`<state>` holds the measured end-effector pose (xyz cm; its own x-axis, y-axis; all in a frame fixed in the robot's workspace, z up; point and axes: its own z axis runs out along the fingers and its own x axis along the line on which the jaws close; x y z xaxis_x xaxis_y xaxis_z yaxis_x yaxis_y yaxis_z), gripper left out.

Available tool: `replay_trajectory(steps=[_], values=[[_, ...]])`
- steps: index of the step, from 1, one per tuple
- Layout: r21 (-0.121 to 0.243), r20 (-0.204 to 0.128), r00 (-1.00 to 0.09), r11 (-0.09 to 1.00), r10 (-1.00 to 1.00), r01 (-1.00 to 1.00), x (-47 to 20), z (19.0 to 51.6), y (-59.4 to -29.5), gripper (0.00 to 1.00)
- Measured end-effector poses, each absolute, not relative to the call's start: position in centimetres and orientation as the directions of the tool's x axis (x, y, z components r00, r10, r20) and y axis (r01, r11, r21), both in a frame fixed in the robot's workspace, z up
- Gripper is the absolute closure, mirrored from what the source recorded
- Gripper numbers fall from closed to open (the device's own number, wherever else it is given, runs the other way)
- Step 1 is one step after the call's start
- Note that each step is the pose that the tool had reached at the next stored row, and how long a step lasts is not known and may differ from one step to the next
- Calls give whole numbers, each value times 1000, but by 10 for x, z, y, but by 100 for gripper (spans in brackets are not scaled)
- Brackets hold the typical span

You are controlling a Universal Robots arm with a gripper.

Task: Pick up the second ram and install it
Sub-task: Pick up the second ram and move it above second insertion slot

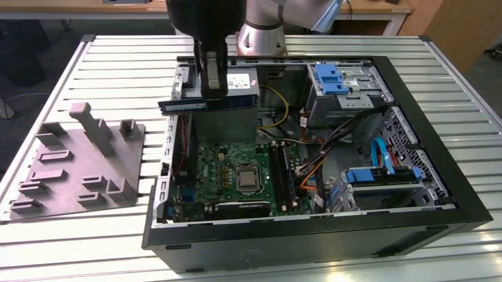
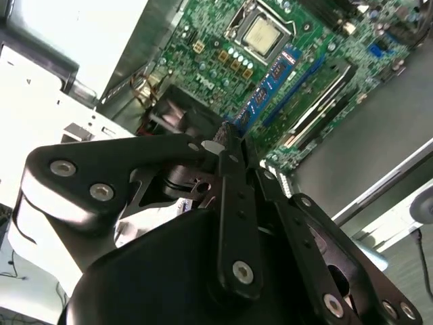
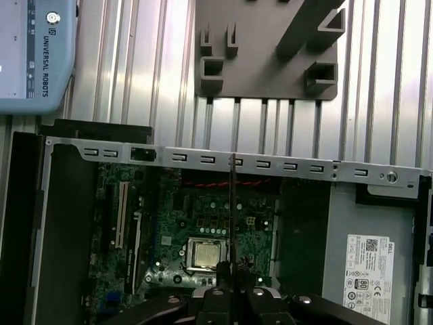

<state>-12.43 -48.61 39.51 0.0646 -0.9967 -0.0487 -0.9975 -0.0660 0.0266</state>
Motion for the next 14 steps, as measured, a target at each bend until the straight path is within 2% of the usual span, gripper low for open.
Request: replay_trajectory(steps=[14], values=[[27,-49,65,-66,-997,-997,-95,395,-486,86]])
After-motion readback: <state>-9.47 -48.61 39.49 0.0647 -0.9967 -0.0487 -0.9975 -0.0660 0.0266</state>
